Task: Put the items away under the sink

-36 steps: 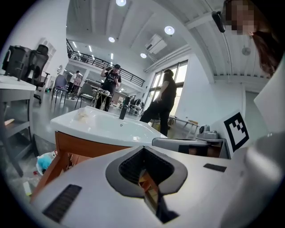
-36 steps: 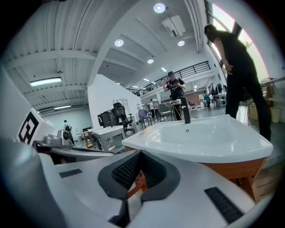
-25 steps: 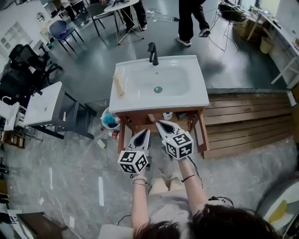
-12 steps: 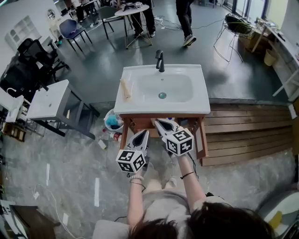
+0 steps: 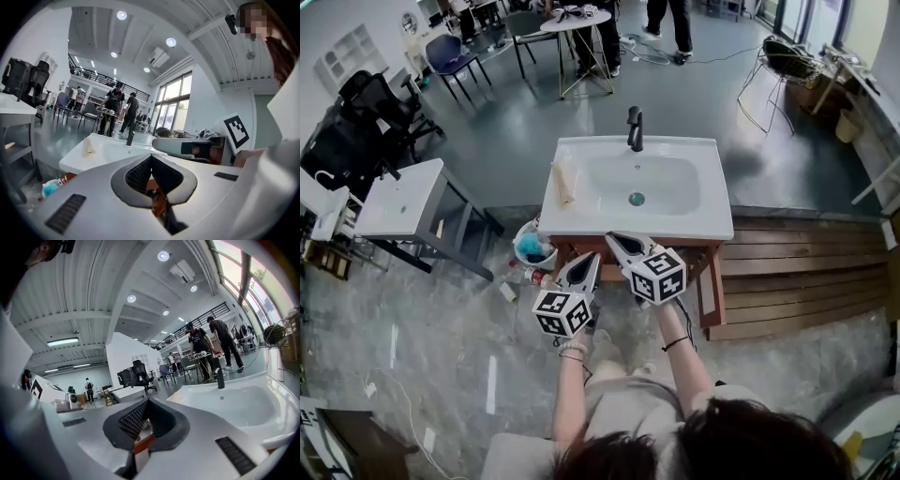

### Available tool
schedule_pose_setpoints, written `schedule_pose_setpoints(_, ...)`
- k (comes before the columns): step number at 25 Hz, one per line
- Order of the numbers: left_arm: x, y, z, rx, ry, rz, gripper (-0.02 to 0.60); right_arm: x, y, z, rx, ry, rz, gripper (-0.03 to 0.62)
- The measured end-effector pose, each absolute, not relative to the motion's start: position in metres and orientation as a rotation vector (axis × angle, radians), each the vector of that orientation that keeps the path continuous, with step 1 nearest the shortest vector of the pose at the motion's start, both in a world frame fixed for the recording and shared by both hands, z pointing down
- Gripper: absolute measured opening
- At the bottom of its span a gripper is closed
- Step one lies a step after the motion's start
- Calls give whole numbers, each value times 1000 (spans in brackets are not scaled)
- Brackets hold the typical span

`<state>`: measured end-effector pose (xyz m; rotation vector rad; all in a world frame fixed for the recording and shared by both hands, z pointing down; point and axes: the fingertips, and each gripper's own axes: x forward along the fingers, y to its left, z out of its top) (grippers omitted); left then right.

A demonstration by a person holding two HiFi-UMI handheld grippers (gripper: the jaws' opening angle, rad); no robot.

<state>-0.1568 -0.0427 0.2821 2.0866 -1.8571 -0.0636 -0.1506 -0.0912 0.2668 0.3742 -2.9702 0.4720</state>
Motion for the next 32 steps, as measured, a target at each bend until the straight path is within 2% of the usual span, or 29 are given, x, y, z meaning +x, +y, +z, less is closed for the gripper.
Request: schedule_pose_setpoints(32, -312, -93, 313, 2036, -1781, -80, 3, -294, -155, 283, 421, -2911, 519, 17)
